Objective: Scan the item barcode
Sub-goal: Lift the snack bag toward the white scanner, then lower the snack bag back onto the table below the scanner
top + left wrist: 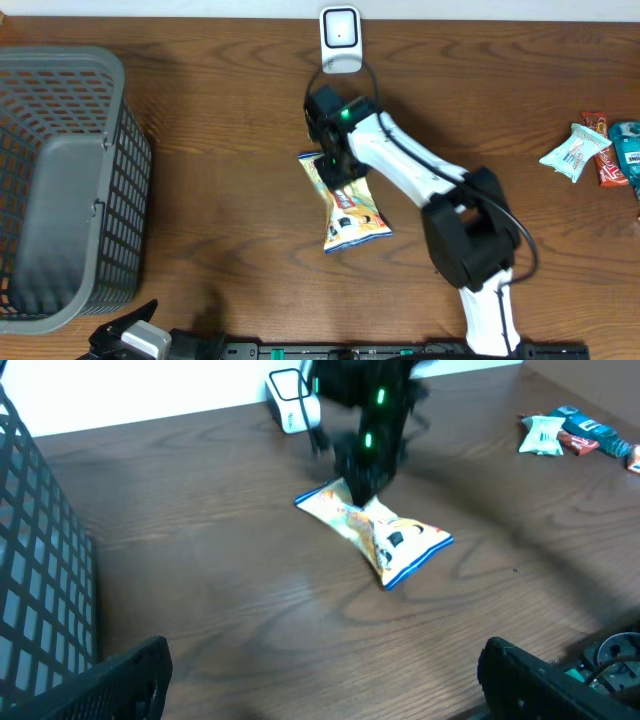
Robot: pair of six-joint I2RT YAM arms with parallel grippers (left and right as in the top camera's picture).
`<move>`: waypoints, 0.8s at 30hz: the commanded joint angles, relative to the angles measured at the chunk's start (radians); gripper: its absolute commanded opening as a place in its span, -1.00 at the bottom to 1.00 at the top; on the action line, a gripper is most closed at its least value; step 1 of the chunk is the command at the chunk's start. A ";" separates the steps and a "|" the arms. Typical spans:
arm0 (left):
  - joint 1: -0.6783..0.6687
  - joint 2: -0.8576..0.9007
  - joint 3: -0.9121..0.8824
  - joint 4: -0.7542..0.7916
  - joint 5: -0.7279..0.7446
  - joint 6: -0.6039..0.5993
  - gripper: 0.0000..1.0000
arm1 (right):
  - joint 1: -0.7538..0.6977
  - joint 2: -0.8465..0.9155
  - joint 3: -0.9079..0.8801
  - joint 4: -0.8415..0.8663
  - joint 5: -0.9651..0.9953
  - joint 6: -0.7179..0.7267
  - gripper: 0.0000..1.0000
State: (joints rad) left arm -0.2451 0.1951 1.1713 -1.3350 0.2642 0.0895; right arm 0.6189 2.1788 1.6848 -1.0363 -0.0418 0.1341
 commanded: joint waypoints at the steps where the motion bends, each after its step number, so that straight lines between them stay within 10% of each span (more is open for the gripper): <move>1: 0.001 -0.003 0.004 0.003 0.012 0.003 0.96 | 0.000 0.059 -0.039 0.020 -0.025 0.026 -0.98; 16: 0.000 -0.003 0.004 0.003 0.012 0.003 0.96 | -0.033 -0.062 0.377 -0.220 -0.010 0.025 -0.98; 24: 0.001 -0.003 0.004 0.003 0.012 0.003 0.96 | 0.034 -0.047 0.294 -0.121 -0.029 0.026 -0.98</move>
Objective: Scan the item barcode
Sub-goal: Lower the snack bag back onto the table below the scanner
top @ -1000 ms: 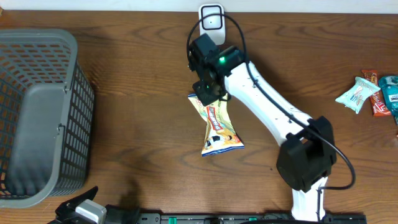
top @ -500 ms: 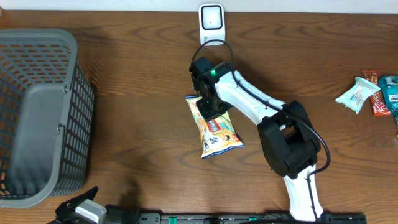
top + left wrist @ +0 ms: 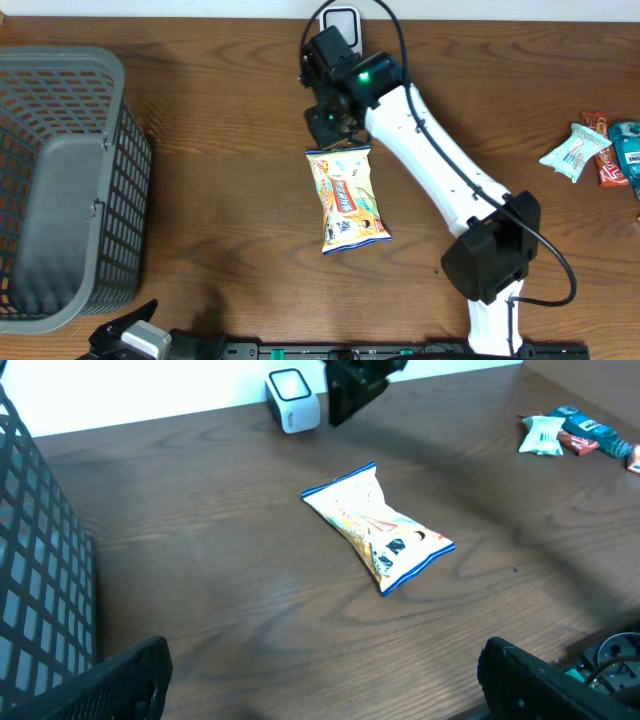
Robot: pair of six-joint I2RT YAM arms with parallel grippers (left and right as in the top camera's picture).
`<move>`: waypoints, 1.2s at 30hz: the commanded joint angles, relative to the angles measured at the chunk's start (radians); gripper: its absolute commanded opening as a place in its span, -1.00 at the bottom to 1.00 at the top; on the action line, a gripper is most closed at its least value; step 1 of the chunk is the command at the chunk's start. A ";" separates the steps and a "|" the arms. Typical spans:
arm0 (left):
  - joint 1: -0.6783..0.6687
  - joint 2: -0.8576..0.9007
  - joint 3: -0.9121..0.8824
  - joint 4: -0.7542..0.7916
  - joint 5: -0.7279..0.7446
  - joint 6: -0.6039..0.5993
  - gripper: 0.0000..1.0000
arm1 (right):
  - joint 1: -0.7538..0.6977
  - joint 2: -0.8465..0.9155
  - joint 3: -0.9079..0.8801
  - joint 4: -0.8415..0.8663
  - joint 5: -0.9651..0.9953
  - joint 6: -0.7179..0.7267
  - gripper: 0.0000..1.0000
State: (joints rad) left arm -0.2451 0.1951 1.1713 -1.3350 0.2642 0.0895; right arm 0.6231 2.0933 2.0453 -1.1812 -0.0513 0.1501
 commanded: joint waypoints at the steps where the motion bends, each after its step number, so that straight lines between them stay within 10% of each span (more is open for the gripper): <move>1: 0.000 -0.003 0.004 0.003 0.012 0.003 0.96 | 0.036 0.048 -0.101 0.050 -0.019 0.010 -0.98; 15: 0.001 -0.003 0.004 0.003 0.012 0.003 0.96 | 0.005 0.119 -0.524 0.345 0.132 0.108 -0.98; 27: 0.000 -0.003 0.004 0.003 0.012 0.003 0.96 | -0.003 0.026 -0.185 0.040 0.120 0.113 -0.95; 31: 0.001 -0.003 0.004 0.003 0.012 0.003 0.96 | 0.009 -0.024 -0.128 -0.074 0.121 0.220 -0.27; 33: 0.001 -0.003 0.004 0.003 0.012 0.003 0.96 | 0.009 -0.031 -0.128 -0.124 0.121 0.350 0.39; 36: 0.000 -0.003 0.004 0.003 0.012 0.003 0.96 | 0.014 -0.027 -0.169 -0.150 0.121 0.458 0.04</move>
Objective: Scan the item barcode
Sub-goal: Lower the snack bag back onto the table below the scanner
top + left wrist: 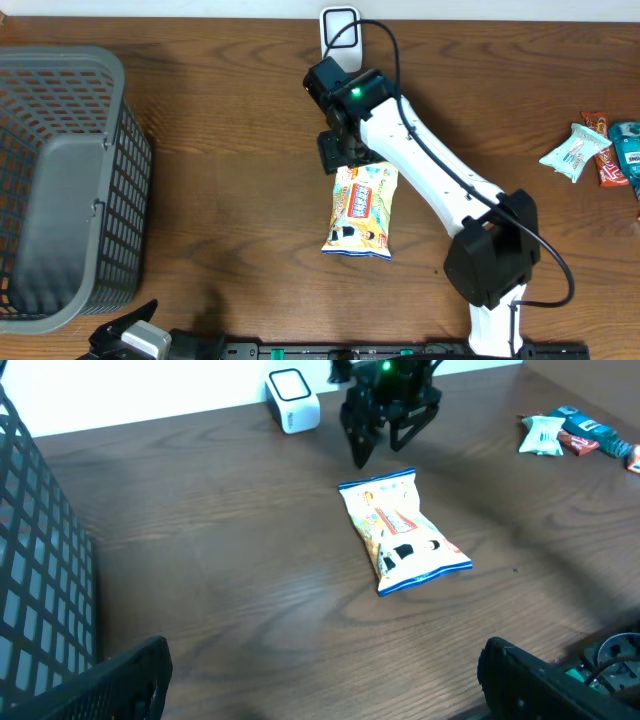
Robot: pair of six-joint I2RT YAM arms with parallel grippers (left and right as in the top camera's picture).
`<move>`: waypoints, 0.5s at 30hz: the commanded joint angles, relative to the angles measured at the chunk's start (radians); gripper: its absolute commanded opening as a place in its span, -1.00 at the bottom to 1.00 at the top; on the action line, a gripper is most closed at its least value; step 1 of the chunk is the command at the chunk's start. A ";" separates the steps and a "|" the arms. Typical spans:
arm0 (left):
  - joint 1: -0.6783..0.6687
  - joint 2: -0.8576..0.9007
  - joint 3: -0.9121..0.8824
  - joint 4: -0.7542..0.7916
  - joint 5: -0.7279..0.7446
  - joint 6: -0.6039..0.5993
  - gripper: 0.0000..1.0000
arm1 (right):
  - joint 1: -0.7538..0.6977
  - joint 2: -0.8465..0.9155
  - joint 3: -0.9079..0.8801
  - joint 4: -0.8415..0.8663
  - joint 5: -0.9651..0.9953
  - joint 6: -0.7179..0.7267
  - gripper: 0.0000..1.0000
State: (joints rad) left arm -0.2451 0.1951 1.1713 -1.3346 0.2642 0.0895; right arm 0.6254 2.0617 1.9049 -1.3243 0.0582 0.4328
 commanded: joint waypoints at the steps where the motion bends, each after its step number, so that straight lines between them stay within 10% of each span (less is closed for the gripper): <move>1: 0.001 -0.003 0.004 0.003 0.012 0.003 0.96 | 0.016 0.005 -0.053 -0.004 0.011 0.195 -0.22; 5: 0.001 -0.003 0.004 0.003 0.013 0.003 0.96 | 0.048 0.005 -0.195 0.060 0.011 0.249 -0.83; 15: 0.001 -0.003 0.004 0.003 0.012 0.003 0.96 | 0.082 0.005 -0.563 0.346 0.042 0.251 -0.98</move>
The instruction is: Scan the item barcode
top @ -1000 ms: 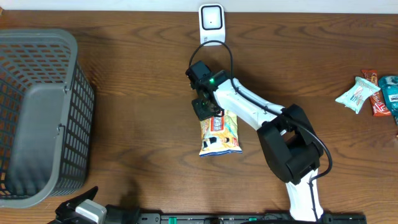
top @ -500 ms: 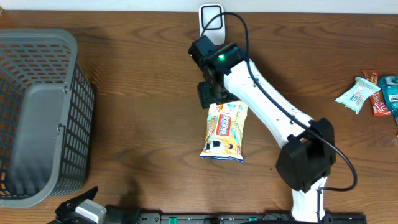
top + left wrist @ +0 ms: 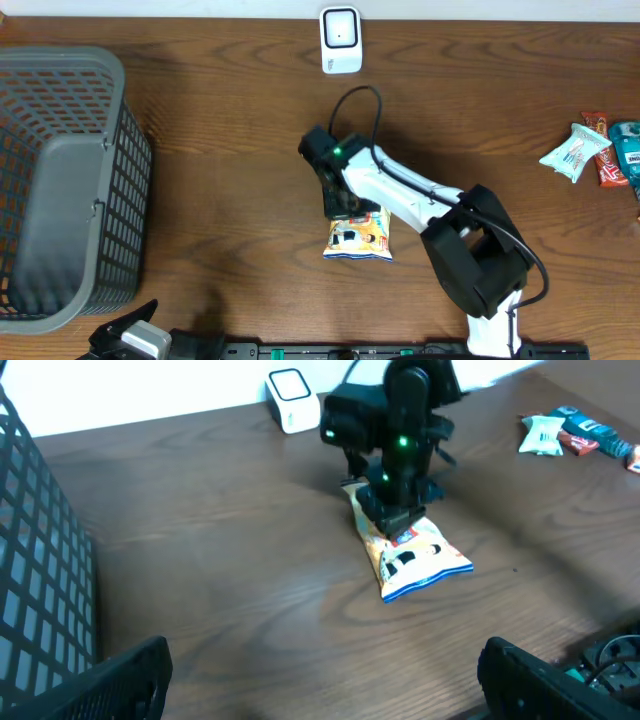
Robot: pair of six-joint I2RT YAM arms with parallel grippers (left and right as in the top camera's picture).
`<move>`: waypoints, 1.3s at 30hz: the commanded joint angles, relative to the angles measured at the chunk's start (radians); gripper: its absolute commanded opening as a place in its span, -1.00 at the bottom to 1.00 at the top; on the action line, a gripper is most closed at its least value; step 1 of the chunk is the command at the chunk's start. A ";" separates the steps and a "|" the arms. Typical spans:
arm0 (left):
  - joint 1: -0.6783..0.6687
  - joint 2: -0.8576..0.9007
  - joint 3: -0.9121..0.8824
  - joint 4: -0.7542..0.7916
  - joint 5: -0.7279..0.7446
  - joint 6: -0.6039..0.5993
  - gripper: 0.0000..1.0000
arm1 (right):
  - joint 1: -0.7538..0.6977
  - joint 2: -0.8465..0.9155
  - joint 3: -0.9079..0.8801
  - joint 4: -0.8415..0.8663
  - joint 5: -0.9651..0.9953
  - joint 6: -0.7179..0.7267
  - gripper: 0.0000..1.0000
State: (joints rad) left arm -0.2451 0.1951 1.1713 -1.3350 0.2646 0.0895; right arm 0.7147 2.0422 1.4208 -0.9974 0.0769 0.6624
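Note:
The snack bag (image 3: 360,238) lies flat on the wooden table, a colourful packet with a blue edge, also seen in the left wrist view (image 3: 420,560). My right gripper (image 3: 345,200) is down on the bag's far half and covers it; its jaws are hidden under the wrist (image 3: 395,510). The white barcode scanner (image 3: 341,40) stands at the table's far edge, well beyond the bag. My left gripper (image 3: 325,675) sits low at the near edge, open wide with nothing between its fingers (image 3: 120,680).
A grey mesh basket (image 3: 60,180) fills the left side. Several other wrapped snacks (image 3: 595,150) lie at the far right edge. The right arm's white links (image 3: 430,195) stretch from the near right base across the middle.
My right gripper was open just beyond the bag's far end; now it is lower and nearer, sitting on the bag's far half. The bag lies about where it was.
The right gripper was first on the bag, which lay slanted with its top to the left. Then the gripper was up by the scanner and the bag lay free. Later the bag's top pointed right with the gripper open behind it. Now the gripper is on the bag.

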 commanded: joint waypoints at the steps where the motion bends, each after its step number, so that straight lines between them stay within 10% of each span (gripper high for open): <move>1: 0.000 -0.003 0.004 0.003 0.012 0.003 0.96 | -0.009 0.024 -0.088 0.019 0.054 0.021 -0.98; 5: 0.001 -0.003 0.004 0.003 0.012 0.003 0.96 | -0.018 0.024 -0.089 0.044 0.220 -0.077 -0.85; 8: 0.001 -0.003 0.004 0.003 0.012 0.003 0.96 | -0.026 0.024 -0.090 0.197 0.336 -0.434 -0.76; 14: 0.001 -0.003 0.004 0.003 0.012 0.003 0.96 | -0.014 0.024 -0.082 0.310 0.093 -0.860 -0.51; 22: 0.001 -0.003 0.004 0.003 0.012 0.003 0.96 | 0.045 -0.022 0.082 0.148 0.043 -0.704 -0.56; 27: 0.000 -0.003 0.004 0.003 0.012 0.003 0.96 | 0.078 -0.062 0.113 0.159 0.035 -0.637 -0.17; 39: 0.001 -0.003 0.004 0.003 0.012 0.003 0.96 | 0.120 -0.048 -0.085 0.123 -0.066 -0.427 -0.84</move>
State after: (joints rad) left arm -0.2451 0.1951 1.1713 -1.3350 0.2642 0.0898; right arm 0.8318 2.0052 1.3903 -0.8646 0.0193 0.1345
